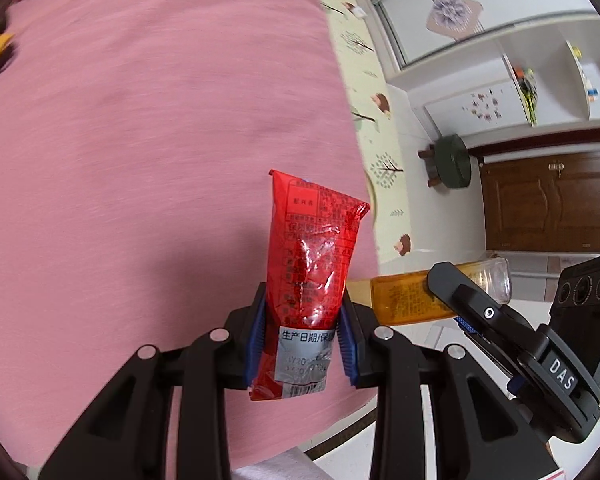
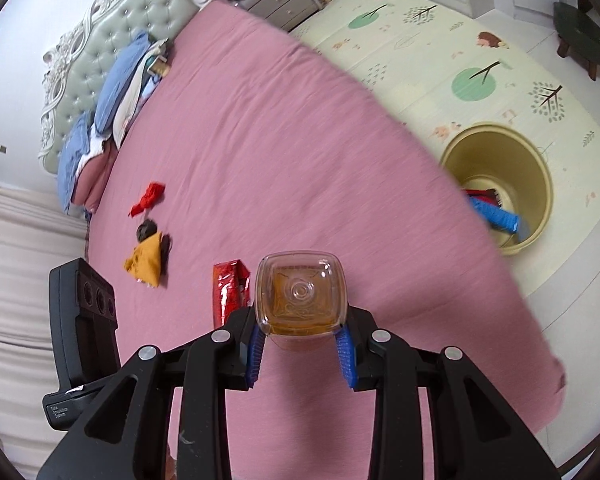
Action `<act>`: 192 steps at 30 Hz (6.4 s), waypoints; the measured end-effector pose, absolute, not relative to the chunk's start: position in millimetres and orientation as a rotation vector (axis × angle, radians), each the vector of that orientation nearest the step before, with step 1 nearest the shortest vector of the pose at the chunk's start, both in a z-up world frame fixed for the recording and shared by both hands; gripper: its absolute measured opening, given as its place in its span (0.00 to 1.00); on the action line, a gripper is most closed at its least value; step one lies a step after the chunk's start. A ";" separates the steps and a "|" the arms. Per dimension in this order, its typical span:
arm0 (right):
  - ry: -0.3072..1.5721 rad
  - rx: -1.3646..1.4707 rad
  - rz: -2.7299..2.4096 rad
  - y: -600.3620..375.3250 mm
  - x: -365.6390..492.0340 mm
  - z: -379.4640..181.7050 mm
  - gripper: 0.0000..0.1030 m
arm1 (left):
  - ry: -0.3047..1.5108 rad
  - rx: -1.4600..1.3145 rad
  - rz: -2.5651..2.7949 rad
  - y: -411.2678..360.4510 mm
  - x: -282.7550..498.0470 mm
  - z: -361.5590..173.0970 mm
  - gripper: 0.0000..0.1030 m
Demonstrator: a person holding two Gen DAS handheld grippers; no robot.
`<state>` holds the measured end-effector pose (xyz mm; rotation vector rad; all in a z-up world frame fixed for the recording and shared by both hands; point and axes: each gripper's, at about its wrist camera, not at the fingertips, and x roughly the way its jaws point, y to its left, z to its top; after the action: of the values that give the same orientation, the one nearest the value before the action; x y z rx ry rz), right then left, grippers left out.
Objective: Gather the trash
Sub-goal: 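Carry the red tube and amber bottle with both tools over the yellow bin, then open both tools to drop the tube and bottle into the bin, then move both tools back toward the mustard pouch on the bed, then grasp the mustard pouch with left tool while right tool grasps the dark brown sock, then carry the mustard pouch and dark sock with both tools over the bin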
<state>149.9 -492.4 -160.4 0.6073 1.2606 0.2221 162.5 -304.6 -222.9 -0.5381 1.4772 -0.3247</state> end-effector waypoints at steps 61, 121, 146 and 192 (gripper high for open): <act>1.201 0.722 0.007 -666.5 219.0 -160.1 0.46 | 1.469 -0.283 -0.463 -451.2 263.1 -204.5 0.87; 1.402 0.355 0.554 -136.3 211.3 -169.4 0.49 | 1.238 -0.720 0.148 122.6 162.0 -218.2 0.87; 1.528 0.370 0.521 -101.5 300.2 -260.6 0.50 | 1.310 -0.793 0.196 138.3 250.1 -297.1 0.28; 1.454 0.571 0.380 -192.5 214.1 -214.8 0.07 | 1.276 -0.825 -0.101 72.8 130.9 -228.6 0.15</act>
<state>214.1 -192.5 -214.8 0.5707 1.4540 0.3800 130.9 72.8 -228.6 -0.8254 1.2755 -0.1014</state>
